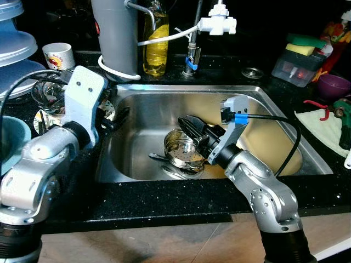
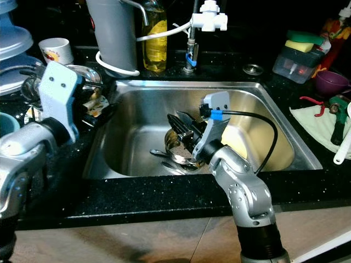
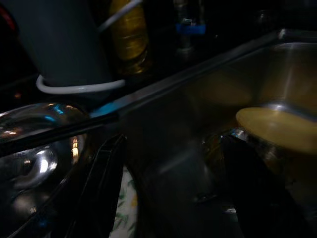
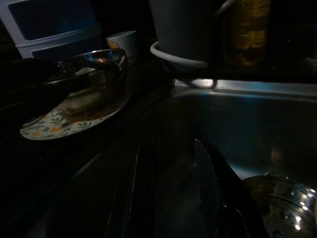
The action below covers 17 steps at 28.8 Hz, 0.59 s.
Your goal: Kitchen organization
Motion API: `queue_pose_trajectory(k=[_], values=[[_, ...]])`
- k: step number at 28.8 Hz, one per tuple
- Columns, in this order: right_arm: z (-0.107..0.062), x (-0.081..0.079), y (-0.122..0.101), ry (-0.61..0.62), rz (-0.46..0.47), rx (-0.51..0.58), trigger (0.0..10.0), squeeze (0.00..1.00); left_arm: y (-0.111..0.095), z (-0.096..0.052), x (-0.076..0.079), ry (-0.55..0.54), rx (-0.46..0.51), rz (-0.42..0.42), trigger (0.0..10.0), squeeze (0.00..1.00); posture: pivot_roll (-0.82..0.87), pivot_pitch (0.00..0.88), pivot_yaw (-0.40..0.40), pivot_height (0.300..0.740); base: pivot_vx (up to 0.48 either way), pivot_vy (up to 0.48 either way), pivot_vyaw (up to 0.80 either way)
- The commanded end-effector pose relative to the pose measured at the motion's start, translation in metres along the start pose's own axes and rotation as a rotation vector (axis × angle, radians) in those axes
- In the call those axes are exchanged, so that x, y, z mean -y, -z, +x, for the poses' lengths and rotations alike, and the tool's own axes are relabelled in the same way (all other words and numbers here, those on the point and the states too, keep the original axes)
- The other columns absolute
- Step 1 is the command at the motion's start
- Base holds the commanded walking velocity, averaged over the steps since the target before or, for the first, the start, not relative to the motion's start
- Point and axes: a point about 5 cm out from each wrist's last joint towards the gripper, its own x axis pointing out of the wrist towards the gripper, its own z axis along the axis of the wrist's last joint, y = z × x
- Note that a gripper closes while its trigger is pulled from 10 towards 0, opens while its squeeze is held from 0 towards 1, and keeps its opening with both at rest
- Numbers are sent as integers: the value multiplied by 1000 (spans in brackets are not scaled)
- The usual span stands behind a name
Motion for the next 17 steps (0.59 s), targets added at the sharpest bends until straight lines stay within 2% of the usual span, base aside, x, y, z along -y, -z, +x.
queue_pose_trajectory(k=[1, 2, 3, 4, 5, 7, 8, 9, 12, 13, 14, 15, 16, 17], values=[[-4, -3, -3, -27, 20, 12, 10000, 0, -3, -4, 2, 47, 48, -73, 10000, 0, -19, 156, -48, 740, 0, 0, 0], [-5, -5, -4, -53, 49, 22, 10000, 0, -5, -7, 4, 103, 70, -135, 10000, 0, -19, 156, -48, 740, 0, 0, 0], [-7, -9, -7, -100, 118, 55, 10000, 0, -7, -14, 8, 224, 94, -237, 10000, 0, -19, 153, -48, 740, 0, 0, 0], [-13, -13, -12, -178, 232, 108, 10000, 0, -10, -27, 15, 379, 102, -293, 10000, 0, -20, 148, -47, 740, 0, 0, 0], [-13, -13, -12, -178, 232, 108, 10000, 0, -10, -27, 15, 379, 102, -293, 10000, 0, -20, 148, -47, 740, 0, 0, 0], [-18, -17, -16, -245, 314, 148, 10000, 0, -12, -37, 19, 489, 103, -303, 10000, 0, -20, 148, -47, 740, 0, 0, 0], [-26, -21, -15, -321, 338, 138, 10000, 0, -10, -48, 23, 578, 75, -336, 10000, 0, -20, 149, -45, 740, 0, 0, 0], [-29, -23, -14, -348, 336, 130, 10000, 0, -9, -51, 23, 602, 66, -351, 10000, 0, -20, 149, -45, 740, 0, 0, 0], [-32, -25, -12, -366, 323, 109, 10000, 0, -6, -54, 23, 607, 47, -365, 10000, 0, -19, 153, -45, 740, 0, 0, 0], [-33, -24, -11, -352, 310, 100, 10000, 0, -3, -52, 21, 572, 31, -332, 10000, 0, -20, 152, -46, 740, 0, 0, 0], [-32, -22, -9, -318, 297, 95, 10000, 0, 1, -46, 18, 496, 22, -286, 10000, 0, -21, 156, -47, 740, 0, 0, 0], [-29, -16, -8, -248, 267, 93, 10000, 0, 6, -35, 12, 357, 5, -203, 10000, 0, -19, 159, -49, 740, 0, 0, 0], [-29, -16, -8, -248, 267, 93, 10000, 0, 6, -35, 12, 357, 5, -203, 10000, 0, -19, 159, -49, 740, 0, 0, 0], [-28, -13, -8, -220, 252, 94, 10000, 0, 7, -30, 9, 304, -4, -172, 10000, 0, -19, 159, -49, 740, 0, 0, 0]])
